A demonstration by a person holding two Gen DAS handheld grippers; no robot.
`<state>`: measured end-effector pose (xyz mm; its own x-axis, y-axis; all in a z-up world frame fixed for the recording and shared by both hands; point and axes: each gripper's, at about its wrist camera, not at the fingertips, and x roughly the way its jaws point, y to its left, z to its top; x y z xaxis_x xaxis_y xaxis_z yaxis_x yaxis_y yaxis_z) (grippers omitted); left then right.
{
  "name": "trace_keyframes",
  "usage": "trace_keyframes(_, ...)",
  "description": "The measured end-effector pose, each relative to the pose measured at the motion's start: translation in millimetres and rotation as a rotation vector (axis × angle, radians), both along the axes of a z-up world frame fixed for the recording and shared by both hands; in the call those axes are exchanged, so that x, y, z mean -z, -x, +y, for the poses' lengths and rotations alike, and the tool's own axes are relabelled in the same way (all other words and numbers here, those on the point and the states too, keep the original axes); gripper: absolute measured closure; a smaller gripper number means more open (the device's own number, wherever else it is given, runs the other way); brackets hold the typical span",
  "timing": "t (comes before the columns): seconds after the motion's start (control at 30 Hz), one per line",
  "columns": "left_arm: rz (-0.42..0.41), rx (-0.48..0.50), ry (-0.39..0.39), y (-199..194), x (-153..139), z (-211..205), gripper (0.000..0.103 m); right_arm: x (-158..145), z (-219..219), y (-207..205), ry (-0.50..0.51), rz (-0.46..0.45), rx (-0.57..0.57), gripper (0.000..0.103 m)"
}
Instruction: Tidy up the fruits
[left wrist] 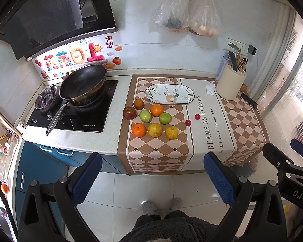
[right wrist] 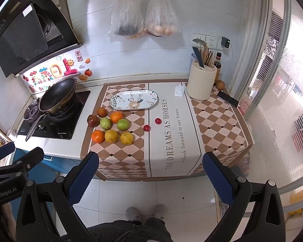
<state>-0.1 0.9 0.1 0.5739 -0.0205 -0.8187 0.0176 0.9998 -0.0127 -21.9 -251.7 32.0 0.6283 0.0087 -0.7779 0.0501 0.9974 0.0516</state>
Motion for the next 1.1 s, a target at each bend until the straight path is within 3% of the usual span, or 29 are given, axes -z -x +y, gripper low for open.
trace_keyframes(1.1,-0.004,0.001,0.002,9,-3,-3,0.000,-1,-5,1,-0.004,0.005,-0.001,0.000)
